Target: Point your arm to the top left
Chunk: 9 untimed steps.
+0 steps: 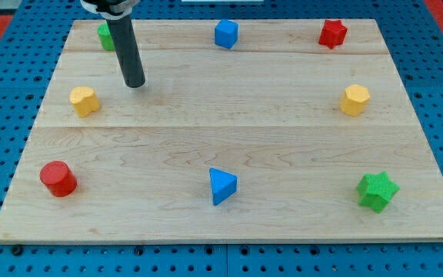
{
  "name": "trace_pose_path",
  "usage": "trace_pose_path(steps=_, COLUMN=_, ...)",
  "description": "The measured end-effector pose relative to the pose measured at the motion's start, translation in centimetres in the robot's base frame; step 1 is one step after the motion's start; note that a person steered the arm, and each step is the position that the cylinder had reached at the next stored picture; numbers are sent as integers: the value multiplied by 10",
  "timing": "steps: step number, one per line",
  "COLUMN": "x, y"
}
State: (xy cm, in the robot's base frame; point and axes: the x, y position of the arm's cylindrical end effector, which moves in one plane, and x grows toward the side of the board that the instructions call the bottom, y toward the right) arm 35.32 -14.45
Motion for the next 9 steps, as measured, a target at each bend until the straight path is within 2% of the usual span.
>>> trace_pose_path(steps=3, x=-25, y=-43)
trace_pose_path(steps=6, x=-72, y=-124)
trace_pose_path(steps=8, x=-114, y=-123)
trace_pose_path(steps=9, x=-114, y=-123)
